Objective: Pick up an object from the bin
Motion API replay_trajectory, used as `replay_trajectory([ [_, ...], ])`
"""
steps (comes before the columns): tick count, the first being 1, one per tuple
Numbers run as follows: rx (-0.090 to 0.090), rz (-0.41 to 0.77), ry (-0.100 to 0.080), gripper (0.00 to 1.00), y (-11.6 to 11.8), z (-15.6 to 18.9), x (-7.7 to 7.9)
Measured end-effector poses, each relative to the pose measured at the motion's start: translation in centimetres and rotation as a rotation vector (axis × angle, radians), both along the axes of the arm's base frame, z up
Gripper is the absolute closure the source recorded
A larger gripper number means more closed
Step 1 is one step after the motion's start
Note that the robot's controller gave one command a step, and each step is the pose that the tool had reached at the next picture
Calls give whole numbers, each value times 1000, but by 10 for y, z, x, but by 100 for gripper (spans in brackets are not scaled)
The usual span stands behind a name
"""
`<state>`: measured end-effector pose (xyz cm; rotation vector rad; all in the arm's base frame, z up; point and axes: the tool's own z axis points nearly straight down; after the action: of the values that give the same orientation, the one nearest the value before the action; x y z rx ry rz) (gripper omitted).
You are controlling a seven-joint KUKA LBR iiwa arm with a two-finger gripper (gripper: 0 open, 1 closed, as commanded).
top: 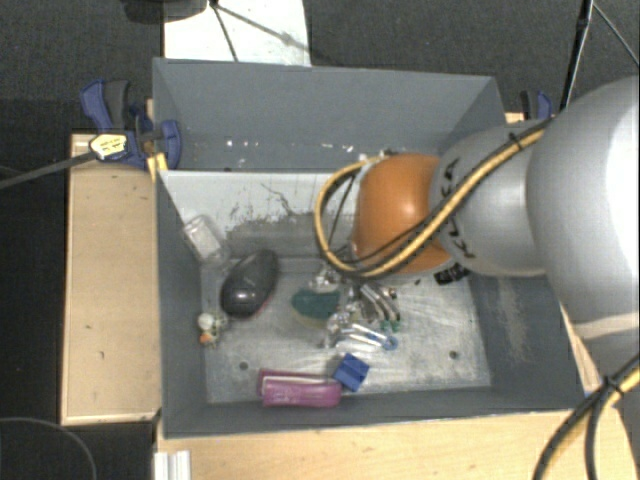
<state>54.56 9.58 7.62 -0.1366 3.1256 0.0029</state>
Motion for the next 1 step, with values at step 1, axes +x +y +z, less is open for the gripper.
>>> replay_trajectory([
  [1, -1, -1, 7, 100, 0, 7, 1],
])
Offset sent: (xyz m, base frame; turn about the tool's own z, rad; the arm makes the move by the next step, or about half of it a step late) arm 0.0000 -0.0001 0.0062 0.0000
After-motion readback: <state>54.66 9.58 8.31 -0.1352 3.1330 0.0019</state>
